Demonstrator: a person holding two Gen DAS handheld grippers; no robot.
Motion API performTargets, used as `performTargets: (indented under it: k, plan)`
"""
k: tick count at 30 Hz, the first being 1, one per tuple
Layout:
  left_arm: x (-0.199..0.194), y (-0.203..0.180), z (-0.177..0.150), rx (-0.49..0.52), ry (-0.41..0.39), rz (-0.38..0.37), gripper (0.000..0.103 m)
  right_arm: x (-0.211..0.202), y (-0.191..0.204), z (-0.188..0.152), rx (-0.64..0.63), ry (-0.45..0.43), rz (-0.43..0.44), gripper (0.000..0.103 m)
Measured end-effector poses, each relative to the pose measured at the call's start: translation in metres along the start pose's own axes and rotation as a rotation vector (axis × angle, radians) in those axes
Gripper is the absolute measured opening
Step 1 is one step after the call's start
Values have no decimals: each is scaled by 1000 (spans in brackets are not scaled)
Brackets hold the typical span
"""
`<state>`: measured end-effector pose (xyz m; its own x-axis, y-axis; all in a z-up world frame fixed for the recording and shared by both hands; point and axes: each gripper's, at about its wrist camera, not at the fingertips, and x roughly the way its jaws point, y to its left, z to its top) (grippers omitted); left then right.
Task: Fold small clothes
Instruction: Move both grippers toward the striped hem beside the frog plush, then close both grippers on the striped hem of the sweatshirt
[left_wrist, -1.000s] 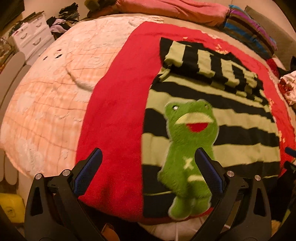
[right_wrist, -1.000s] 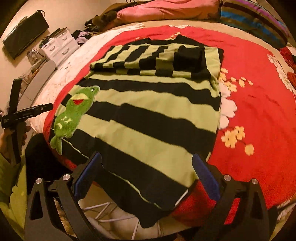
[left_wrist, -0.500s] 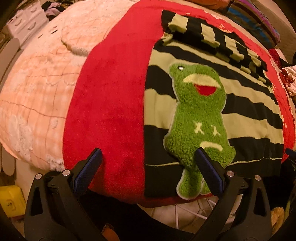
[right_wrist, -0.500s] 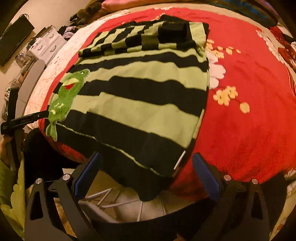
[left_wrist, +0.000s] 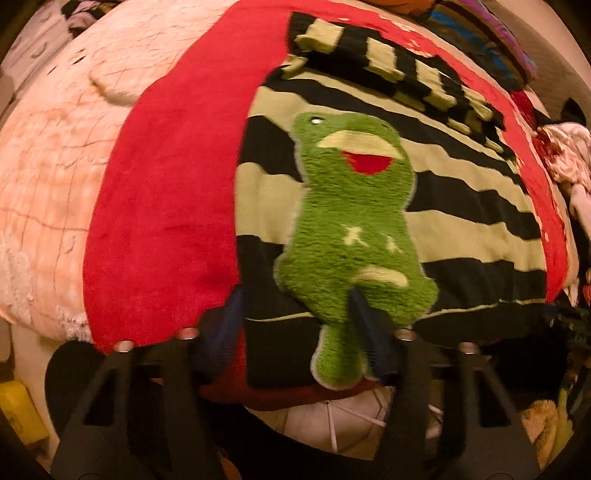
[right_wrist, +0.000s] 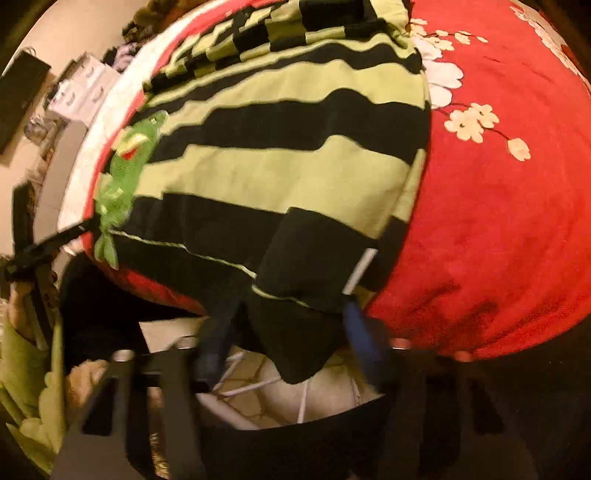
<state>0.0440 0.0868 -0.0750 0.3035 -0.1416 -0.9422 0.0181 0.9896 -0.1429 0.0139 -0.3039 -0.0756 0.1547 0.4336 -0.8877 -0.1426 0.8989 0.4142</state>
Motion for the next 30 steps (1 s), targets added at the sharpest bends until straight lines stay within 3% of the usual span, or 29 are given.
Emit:
performTargets:
  k: [2, 3, 4, 7, 9, 10, 11, 12, 14, 15, 16, 17, 18, 19, 20, 21, 22, 27, 30]
  plan:
    - [-4, -4, 0, 19, -11, 6, 26, -10, 1, 0, -2, -44, 35, 26]
    - [-5, -4, 0, 21, -15, 15, 24, -14, 2, 0, -7, -61, 45, 25]
    - [-5, -3, 1, 18, -12, 14, 24, -17, 3, 0, -9, -73, 50, 25]
    - [1, 4, 0, -19, 11, 8, 37, -18, 3, 3, -2, -73, 55, 26]
    - [5, 10, 1, -43, 22, 7, 52, -11, -5, 1, 45, -40, 35, 36]
    - [5, 11, 1, -49, 26, 12, 55, -7, -11, 0, 78, -17, 31, 51]
    - [7, 13, 0, -57, 31, 15, 60, -6, -14, -1, 98, -13, 26, 61]
    - [8, 14, 0, -63, 37, 11, 61, -3, -19, -1, 124, -1, 26, 63]
    - [12, 15, -2, -68, 44, 0, 61, 3, -24, -1, 152, 14, 40, 67]
    - [12, 14, -3, -64, 43, -1, 55, 5, -25, -1, 160, 21, 44, 67]
    - [12, 11, -3, -50, 41, -22, 42, 6, -26, -1, 165, 28, 51, 67]
    - [12, 8, -2, -41, 41, -46, 27, 7, -27, -1, 169, 31, 62, 67]
    - [10, 2, -2, -14, 31, -23, 24, 6, -28, -2, 167, 30, 77, 64]
    - [9, -3, -3, 11, 26, 0, 23, 4, -27, -2, 161, 22, 99, 51]
    - [8, -6, -3, 29, 22, 15, 19, 2, -26, -2, 153, 16, 129, 30]
    - [5, -8, -3, 39, 13, 34, 7, -1, -24, -2, 140, 4, 150, 24]
    - [2, -8, -2, 41, 5, 49, 7, -8, -19, -2, 116, -22, 154, 22]
    - [-22, 7, 8, -46, -47, -91, 6, -45, -6, 10, 46, -148, 210, 17]
    - [-42, 0, 27, -51, -112, -135, 6, -66, -5, 27, 50, -219, 253, 17]
